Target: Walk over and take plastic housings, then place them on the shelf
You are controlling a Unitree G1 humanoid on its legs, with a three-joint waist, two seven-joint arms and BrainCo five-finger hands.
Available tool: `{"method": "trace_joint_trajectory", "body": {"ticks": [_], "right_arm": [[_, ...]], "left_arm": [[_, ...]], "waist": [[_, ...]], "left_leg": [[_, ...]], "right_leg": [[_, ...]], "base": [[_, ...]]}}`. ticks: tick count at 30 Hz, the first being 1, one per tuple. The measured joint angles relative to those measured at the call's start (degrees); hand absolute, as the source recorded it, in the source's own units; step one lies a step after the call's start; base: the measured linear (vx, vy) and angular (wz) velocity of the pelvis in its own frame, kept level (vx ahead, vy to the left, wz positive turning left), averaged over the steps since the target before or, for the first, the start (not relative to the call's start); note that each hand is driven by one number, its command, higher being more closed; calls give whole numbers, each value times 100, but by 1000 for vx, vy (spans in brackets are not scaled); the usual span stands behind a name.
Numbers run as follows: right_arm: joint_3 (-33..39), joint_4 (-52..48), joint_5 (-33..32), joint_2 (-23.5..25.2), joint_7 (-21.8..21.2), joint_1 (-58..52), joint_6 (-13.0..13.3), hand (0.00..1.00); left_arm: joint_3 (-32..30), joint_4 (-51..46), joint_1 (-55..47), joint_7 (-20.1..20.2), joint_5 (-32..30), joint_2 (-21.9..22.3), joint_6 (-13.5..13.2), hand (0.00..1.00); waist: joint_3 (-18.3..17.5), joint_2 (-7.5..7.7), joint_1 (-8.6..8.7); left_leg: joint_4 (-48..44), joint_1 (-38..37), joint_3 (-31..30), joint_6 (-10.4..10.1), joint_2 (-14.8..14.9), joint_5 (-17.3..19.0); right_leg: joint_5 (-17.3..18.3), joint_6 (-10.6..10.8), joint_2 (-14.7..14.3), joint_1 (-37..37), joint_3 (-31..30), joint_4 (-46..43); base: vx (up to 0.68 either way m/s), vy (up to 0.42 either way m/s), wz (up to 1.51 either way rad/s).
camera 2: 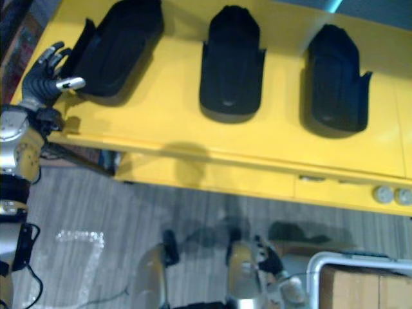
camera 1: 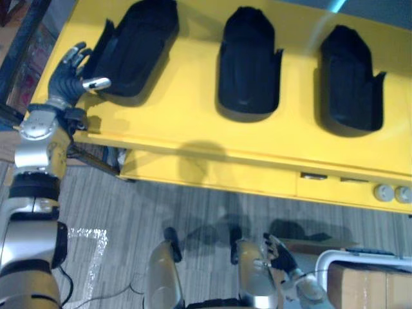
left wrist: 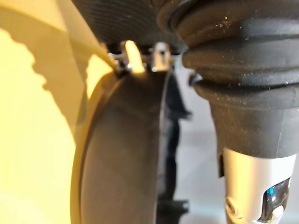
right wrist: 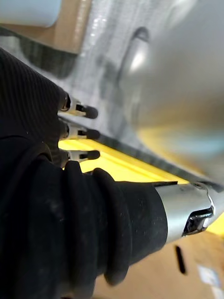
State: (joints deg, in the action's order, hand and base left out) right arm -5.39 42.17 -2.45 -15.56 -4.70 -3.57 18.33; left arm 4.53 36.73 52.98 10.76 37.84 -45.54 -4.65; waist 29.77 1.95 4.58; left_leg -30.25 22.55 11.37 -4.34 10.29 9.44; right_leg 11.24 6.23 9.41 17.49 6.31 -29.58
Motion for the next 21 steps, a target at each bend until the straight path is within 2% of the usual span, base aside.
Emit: {"method": "trace_joint_trajectory", "body": {"ticks": [8, 14, 21], "right_arm": [[257, -44, -134, 44, -11, -26, -13, 0], [275, -319, -125, 71, -18, -87, -10, 0], [268, -370, -120, 74, -8, -319, -11, 0]], "left_arm": [[14, 21, 315, -283, 276, 115, -23, 0], [-1, 16, 343, -280, 278, 157, -12, 0], [-2, -55, 341, -230, 280, 369, 156, 0]], "waist": [[19, -5, -50], [20, -5, -70], [19, -6, -73]], "left_leg": [[163, 51, 307, 42, 58, -133], [13, 13, 504, 85, 166, -93], [-25, -51, 539, 68, 200, 15]], "right_leg": [[-24, 33, 95, 147, -23, 11], [-24, 33, 90, 144, -26, -65], [18, 17, 96, 105, -9, -84]], "base": [[11, -6, 0], [30, -7, -5], [-50, -8, -4]]}}
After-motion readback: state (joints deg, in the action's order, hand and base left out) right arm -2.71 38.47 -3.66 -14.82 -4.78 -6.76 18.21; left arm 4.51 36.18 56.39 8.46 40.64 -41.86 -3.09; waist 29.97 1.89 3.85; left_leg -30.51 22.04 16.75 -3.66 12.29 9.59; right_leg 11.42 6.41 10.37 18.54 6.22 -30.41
